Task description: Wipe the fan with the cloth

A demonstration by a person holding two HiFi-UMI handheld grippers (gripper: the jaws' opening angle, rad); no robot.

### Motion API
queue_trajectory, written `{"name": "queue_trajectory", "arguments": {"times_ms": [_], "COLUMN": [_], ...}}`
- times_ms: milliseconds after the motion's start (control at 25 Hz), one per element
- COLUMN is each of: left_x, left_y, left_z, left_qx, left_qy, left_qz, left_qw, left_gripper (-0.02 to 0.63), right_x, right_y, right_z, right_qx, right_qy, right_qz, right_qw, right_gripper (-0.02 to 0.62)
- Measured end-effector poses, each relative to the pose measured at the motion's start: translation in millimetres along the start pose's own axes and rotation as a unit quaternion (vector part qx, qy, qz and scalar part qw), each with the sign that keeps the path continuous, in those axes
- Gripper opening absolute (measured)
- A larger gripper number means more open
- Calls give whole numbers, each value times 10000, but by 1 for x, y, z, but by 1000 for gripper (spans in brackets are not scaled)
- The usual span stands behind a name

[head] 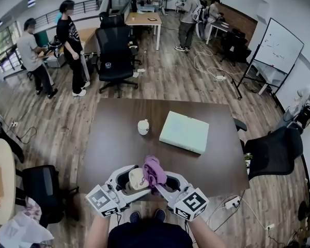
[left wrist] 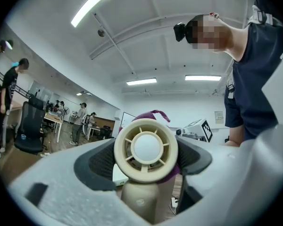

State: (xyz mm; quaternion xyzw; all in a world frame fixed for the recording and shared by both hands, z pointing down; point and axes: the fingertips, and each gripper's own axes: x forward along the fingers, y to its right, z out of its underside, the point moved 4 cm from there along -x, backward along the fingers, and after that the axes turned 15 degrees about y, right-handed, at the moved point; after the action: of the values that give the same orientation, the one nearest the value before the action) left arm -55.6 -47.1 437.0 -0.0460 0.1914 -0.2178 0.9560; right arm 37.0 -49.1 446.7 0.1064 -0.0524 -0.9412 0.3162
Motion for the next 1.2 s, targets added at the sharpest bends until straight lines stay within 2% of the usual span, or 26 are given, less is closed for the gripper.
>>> {"name": "queue_trajectory", "arguments": {"times_ms": [320, 640, 920, 1200], "left_x": [-4, -11, -11, -14], "left_y": [-11, -22, -23, -19], "left_z": [-12, -28, -41, -47], "left_qx": [-176, -562, -817, -1073], "left_qy": [337, 863, 1236, 1449], "left_qz": [-162, -375, -367, -222], "left_qw": [9991, 9940, 9883, 9834], "left_gripper": [374, 374, 374, 374], "right_x": [4, 7, 16, 23], "right_y": [-10, -29, -39, -33], "right_z": [13, 28, 37, 30], "right_qx": [4, 68, 81, 43], "right_qy": [-139, -306, -453, -356], "right_qz": [-124, -302, -513, -430], "right_qw": [9998, 9991, 9976, 9984], "right_gripper": [109, 109, 109, 109]}}
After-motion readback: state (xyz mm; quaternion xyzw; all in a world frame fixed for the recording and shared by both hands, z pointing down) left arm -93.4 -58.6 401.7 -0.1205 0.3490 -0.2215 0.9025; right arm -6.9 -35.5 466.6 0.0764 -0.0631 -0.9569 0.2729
